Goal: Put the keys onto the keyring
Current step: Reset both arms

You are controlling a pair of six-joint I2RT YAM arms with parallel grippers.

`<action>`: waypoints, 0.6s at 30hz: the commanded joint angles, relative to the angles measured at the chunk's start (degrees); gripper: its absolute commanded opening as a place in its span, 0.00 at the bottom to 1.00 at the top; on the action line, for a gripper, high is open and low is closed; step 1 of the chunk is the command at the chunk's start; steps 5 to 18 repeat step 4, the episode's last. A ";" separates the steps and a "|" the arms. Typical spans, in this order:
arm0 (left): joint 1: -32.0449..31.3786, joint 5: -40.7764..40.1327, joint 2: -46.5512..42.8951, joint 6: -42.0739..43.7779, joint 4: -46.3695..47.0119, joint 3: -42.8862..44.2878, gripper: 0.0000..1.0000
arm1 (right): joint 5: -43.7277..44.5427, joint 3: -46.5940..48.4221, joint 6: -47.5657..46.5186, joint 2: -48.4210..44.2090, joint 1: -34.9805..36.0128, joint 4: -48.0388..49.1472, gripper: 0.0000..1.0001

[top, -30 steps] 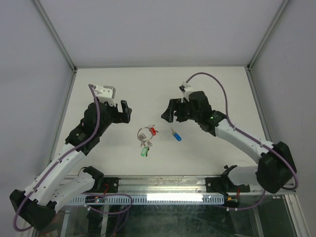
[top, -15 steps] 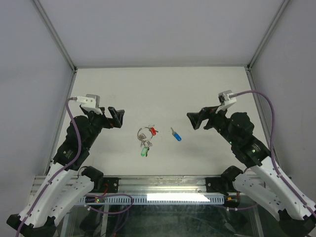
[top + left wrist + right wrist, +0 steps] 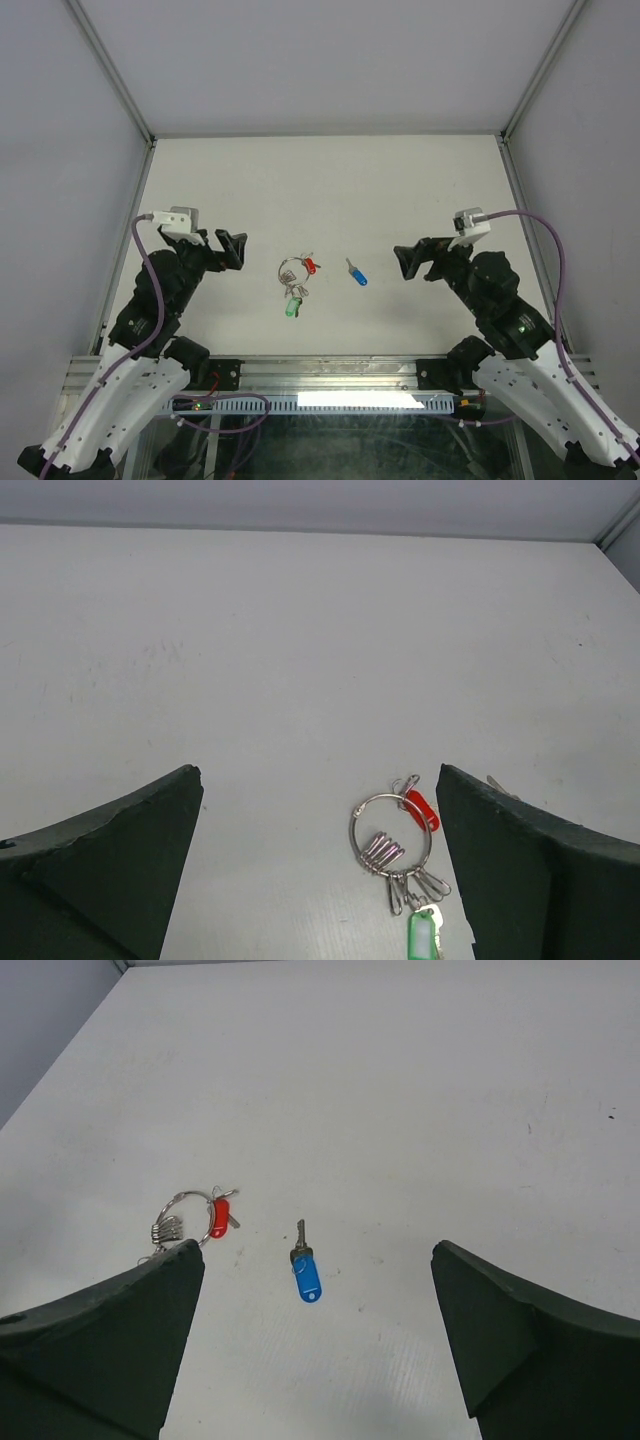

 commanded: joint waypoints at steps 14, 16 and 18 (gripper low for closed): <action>0.16 -0.55 0.77 0.72 1.92 0.45 0.99 | 2.70 0.90 -0.27 -0.93 -0.15 1.28 0.99; 0.16 -0.55 0.77 0.72 1.92 0.45 0.99 | 2.70 0.90 -0.27 -0.93 -0.15 1.28 0.99; 0.16 -0.55 0.77 0.72 1.92 0.45 0.99 | 2.70 0.90 -0.27 -0.93 -0.15 1.28 0.99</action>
